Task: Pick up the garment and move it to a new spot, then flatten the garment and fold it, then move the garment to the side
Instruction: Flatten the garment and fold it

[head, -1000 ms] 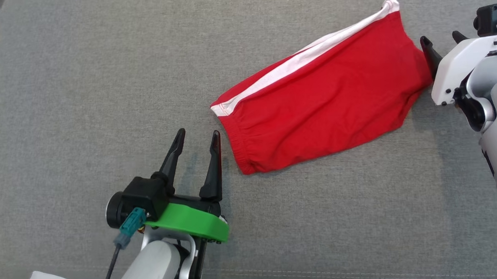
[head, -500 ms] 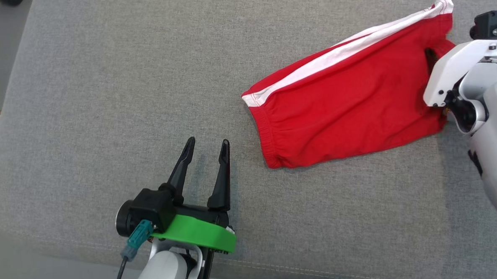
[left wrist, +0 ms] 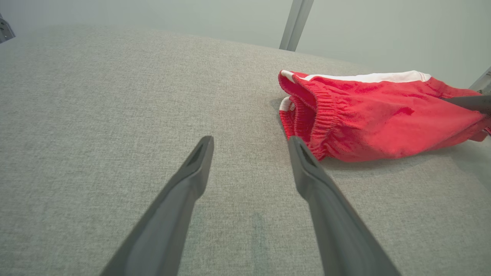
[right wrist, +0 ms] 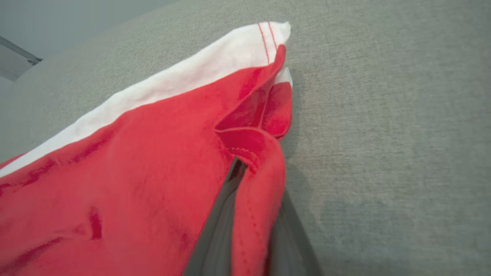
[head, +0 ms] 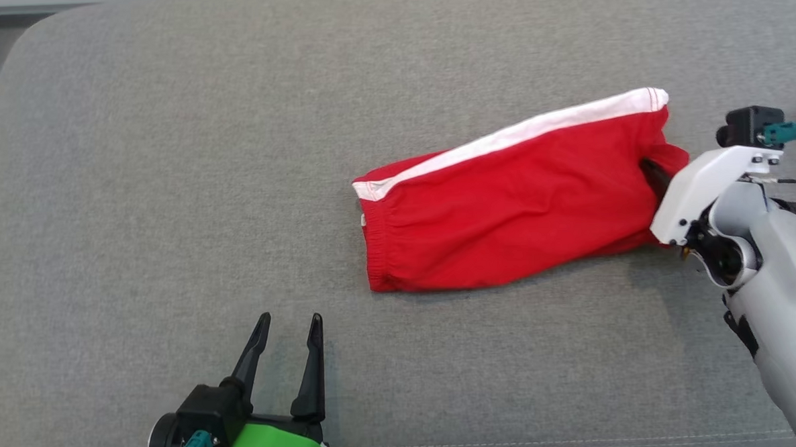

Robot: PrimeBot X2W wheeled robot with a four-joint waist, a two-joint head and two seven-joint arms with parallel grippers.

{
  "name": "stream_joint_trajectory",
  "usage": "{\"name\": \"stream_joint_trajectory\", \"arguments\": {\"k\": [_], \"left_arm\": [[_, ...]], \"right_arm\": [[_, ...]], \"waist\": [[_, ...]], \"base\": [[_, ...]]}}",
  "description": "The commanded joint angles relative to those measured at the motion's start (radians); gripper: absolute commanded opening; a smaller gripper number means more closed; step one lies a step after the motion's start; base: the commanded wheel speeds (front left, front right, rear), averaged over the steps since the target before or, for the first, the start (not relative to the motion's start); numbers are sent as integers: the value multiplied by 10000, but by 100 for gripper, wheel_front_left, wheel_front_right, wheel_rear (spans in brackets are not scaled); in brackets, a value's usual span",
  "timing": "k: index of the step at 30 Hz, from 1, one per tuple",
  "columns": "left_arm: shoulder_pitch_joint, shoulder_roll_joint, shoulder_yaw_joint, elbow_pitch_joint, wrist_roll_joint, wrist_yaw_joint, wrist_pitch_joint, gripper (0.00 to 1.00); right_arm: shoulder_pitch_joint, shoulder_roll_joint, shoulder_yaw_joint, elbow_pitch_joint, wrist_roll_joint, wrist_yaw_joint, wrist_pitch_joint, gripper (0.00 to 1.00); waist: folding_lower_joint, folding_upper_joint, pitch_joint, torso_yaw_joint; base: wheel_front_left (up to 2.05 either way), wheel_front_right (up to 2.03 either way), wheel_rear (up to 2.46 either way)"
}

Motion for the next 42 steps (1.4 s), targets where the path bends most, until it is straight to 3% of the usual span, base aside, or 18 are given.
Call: {"name": "stream_joint_trajectory", "arguments": {"k": [1,9,16,22,26,34,42], "left_arm": [[214,60,92,-46,81,-49,-43,100],[436,-27,87,-99,385,-169,-37,100],[255,-71,109,21,428,-236,-36,100],[383,-167,182,36,440,-246,-36,100],[600,-274,248,22,410,-209,-36,100],[582,-425,347,52,421,-340,-36,100],[496,-496,495,169,478,-426,-36,100]], "right_arm": [[407,-227,-219,-78,143,-6,-56,0],[1309,-266,-1415,415,51,-4,-467,0],[1131,-80,-1986,1218,-380,-4,-1049,0],[916,-415,-2188,715,-632,-4,-1702,0],[1051,-203,-1576,-439,-907,-3,-1549,0],[2108,1216,891,-3139,-1139,-3,-247,0],[2644,2062,1551,-3214,-1671,-3,-138,0]], "waist": [[0,79,-1002,-1069],[0,79,-874,-1101],[0,79,-714,-919],[0,79,-898,-677],[0,79,-1130,-625],[0,79,-1248,-543],[0,79,-1162,-159]], "base": [[0,0,0],[0,0,0],[0,0,0],[0,0,0],[0,0,0],[0,0,0],[0,0,0]]}}
